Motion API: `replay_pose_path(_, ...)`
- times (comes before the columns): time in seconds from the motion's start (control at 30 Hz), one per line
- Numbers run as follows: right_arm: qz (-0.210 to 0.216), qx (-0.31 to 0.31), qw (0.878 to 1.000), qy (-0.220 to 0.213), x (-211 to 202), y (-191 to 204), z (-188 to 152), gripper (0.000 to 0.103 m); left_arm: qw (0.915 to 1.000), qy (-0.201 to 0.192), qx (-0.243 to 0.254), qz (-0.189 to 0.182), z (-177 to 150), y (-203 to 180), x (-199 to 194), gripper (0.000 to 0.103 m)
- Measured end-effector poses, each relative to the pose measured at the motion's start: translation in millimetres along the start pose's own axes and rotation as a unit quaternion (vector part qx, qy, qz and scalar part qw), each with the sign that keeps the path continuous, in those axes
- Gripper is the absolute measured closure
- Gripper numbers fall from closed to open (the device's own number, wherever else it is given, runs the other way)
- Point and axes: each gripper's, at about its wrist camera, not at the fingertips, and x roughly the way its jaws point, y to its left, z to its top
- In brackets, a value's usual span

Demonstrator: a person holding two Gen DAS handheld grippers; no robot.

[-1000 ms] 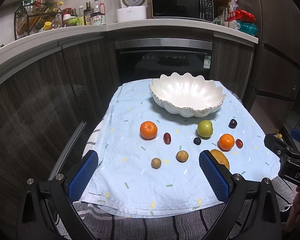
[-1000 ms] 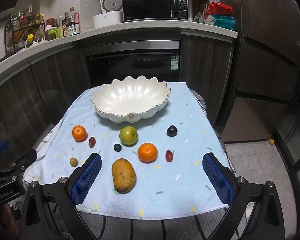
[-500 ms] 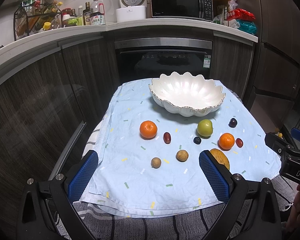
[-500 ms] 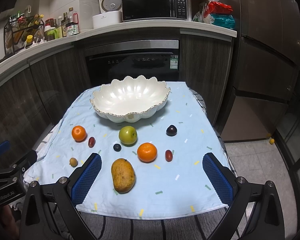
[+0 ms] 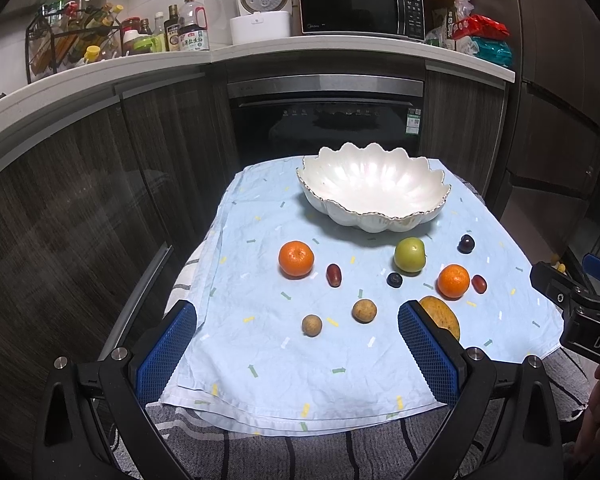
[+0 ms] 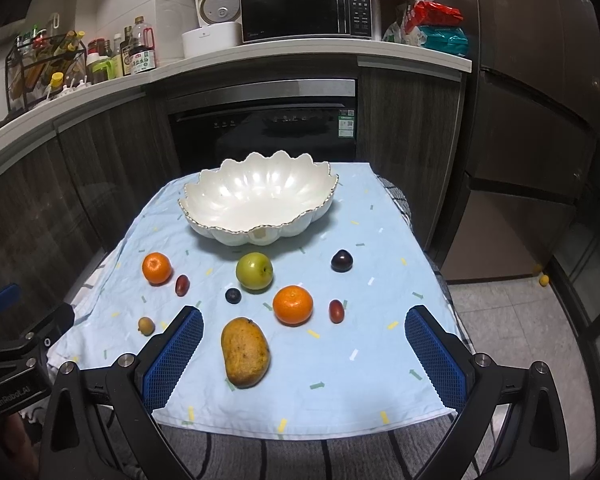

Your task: Organize fruits

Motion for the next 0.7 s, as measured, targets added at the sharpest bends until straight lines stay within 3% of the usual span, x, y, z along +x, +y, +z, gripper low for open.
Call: replay_pose_path(0.7,0.000,0.000,1.000,-0.002,3.9,1.4,0.7,0.001,0.9999,-0.004,0.009,0.009,4.3,-0.3,1.6,0.000)
